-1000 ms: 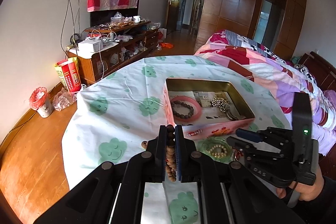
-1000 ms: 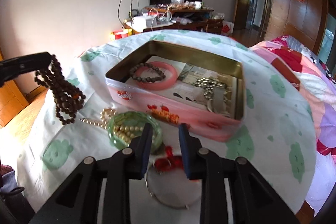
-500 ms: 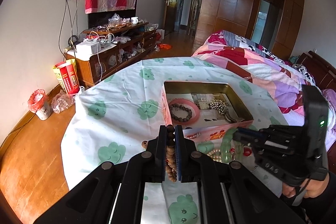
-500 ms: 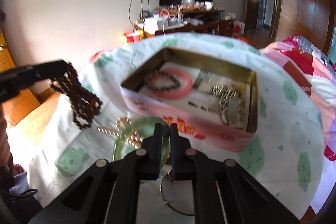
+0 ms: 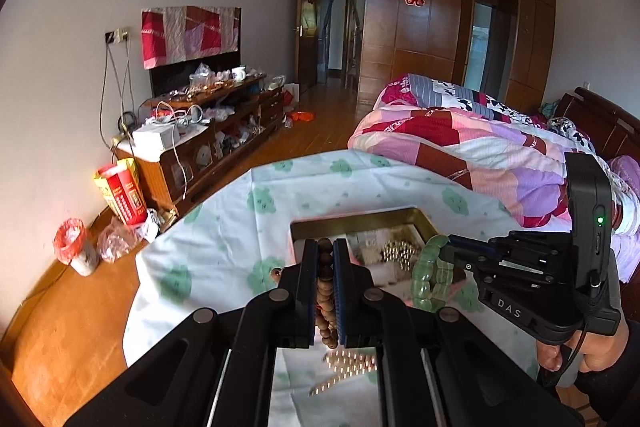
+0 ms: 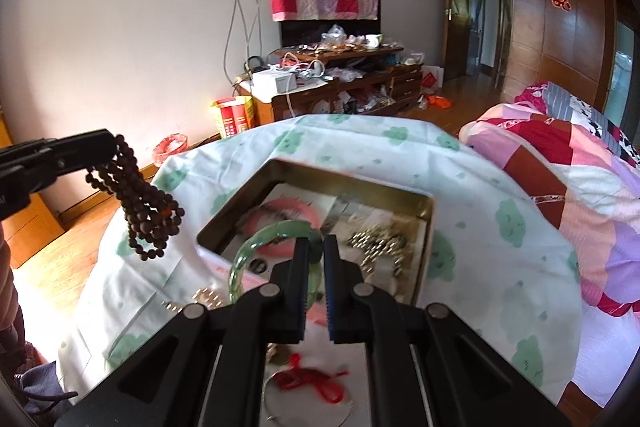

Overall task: Organize jewelry
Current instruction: 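Carry the brown beads and green jade bangle over the tin with both grippers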

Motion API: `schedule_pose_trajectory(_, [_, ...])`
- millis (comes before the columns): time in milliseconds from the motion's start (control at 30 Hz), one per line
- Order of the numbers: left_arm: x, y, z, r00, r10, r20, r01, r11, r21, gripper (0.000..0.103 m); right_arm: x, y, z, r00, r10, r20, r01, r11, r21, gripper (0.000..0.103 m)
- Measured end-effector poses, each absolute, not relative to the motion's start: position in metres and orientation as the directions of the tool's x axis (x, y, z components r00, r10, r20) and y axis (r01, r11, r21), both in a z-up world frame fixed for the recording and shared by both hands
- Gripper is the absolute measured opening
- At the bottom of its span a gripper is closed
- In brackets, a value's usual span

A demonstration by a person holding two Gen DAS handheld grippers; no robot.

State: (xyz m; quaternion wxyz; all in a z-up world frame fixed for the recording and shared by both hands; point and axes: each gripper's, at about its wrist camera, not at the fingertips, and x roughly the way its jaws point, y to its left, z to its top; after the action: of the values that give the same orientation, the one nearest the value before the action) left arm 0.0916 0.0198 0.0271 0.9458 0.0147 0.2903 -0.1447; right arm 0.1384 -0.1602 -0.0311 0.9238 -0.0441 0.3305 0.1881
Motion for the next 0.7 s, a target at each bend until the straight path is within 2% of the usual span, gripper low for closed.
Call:
schedule_pose_trajectory(333, [0.130, -0.011, 0.022, 0.783, -0.267, -0.563, 0.319, 0.948, -0.005, 0.006, 0.180, -0.170, -0.036, 0.720, 0.261, -0.643, -0.313, 0.949, 0.034, 0.009])
schedule_pose_trajectory(700, [0.165, -0.019, -0.023, 0.734, -0.247, -0.633, 0.318, 0.948, -0.001, 0.007, 0.203, -0.181, -0.058, 0.690, 0.241, -0.682, -0.278, 0.959, 0.057, 0.009])
